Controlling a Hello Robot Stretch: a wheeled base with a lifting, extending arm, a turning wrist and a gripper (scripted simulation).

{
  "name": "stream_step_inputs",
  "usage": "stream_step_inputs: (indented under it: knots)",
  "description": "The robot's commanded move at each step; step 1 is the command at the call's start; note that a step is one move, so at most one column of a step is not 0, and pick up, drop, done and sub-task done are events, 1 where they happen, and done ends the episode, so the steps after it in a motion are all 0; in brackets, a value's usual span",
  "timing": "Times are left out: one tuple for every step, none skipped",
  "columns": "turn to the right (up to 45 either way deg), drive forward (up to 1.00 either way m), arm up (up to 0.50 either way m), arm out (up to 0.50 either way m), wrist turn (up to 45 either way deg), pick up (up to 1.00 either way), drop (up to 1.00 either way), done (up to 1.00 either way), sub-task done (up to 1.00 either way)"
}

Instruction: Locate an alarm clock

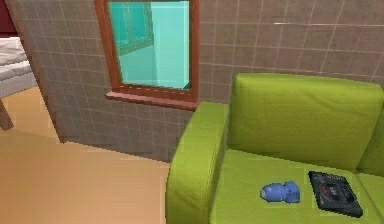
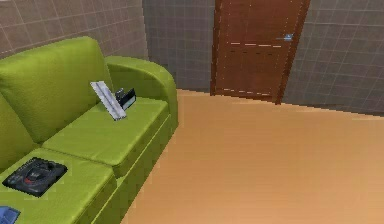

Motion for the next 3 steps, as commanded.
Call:
stream_step_inputs:
  knots:
    - [-45.0,0.00,0.00,0.00,0.0,0.00,0.00,0.00,0.00]
    - [45.0,0.00,0.00,0.00,0.0,0.00,0.00,0.00,0.00]
    - [0.0,0.25,0.00,0.00,0.0,0.00,0.00,0.00,0.00]
